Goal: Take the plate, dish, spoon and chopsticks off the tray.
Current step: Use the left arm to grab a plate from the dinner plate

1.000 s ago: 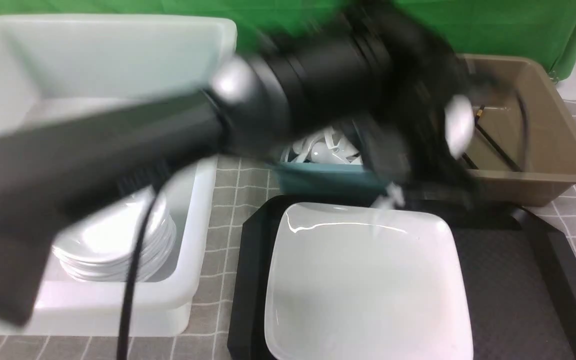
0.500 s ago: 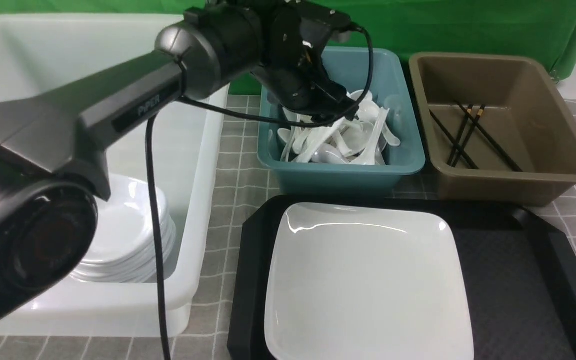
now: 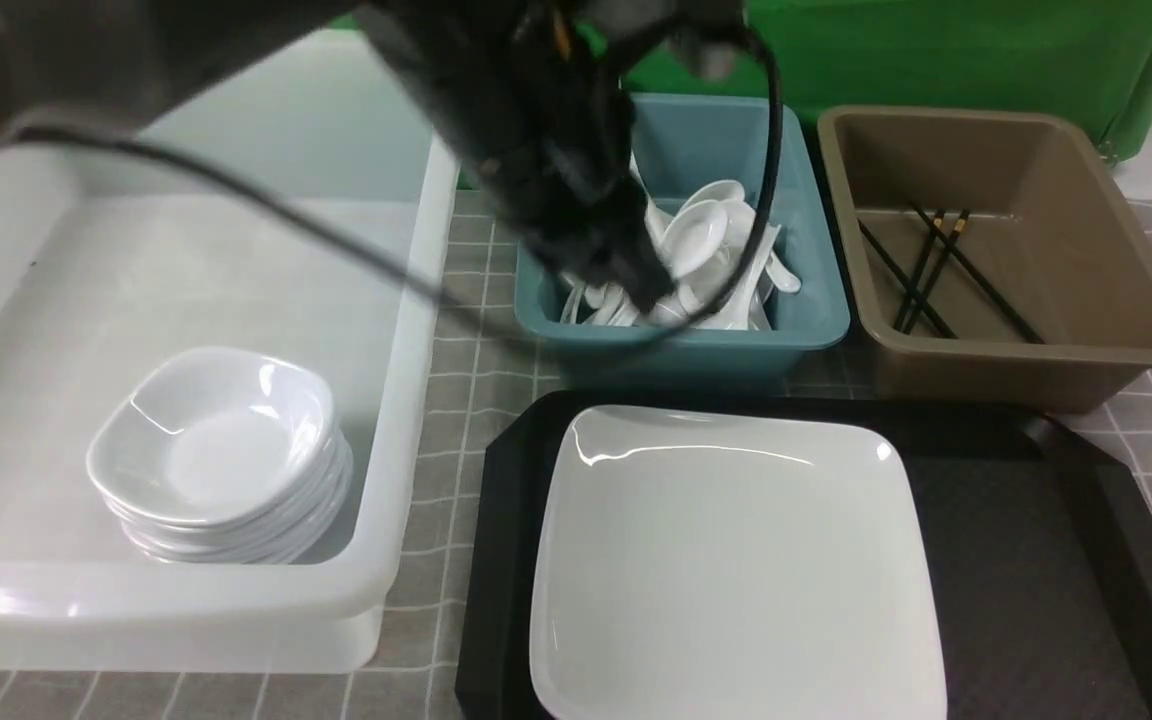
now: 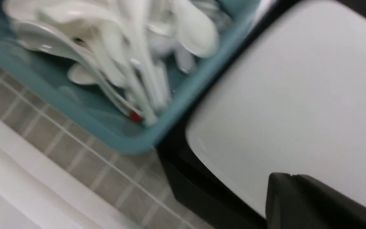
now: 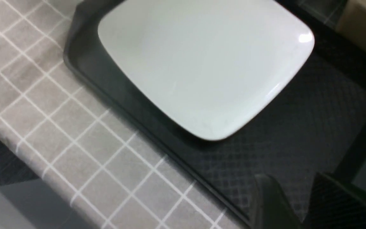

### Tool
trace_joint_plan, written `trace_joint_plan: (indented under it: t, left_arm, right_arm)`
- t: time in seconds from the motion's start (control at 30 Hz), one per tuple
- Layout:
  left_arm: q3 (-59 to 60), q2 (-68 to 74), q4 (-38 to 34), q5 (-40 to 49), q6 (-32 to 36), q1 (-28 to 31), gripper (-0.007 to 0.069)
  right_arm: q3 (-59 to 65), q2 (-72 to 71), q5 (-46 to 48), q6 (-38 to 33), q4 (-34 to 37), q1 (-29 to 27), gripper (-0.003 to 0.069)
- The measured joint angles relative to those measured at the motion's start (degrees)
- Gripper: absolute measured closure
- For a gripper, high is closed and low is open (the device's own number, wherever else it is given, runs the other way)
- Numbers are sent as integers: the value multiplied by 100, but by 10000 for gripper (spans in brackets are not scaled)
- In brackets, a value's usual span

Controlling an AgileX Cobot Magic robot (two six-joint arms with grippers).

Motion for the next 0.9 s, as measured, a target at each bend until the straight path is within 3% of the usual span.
trace_joint_plan:
  t: [0.13, 0.27, 0.4, 0.5, 0.57, 0.63, 0.73, 0.9]
  left_arm:
    - [1341, -744, -32, -197, 654, -335, 615]
    - [3027, -1372, -205, -882, 1866, -721, 605]
    - [3847, -1477, -272, -1568, 2292, -876, 566]
    - [4204, -1477, -375, -2095, 2804, -902, 507]
    - [4417, -1477, -517, -2570, 3269, -902, 424]
    - [4461, -1477, -541, -2734, 3381, -902, 403]
    - [4554, -1373, -607, -3199, 3787, -902, 284]
    - [4587, -936, -606, -3455, 4026, -902, 210]
  right_arm:
    - [0, 0, -304, 118, 0, 0, 433]
    - [0, 0, -784, 259, 26, 0, 535]
    - [0, 0, -1043, 311, 167, 0, 610]
    - [0, 0, -1149, 426, 286, 0, 629]
    - [0, 0, -1189, 453, 362, 0, 631]
    - [0, 0, -1208, 462, 383, 0, 632]
    - [0, 0, -1210, 575, 459, 0, 632]
    - [0, 5, -1210, 655, 538, 0, 631]
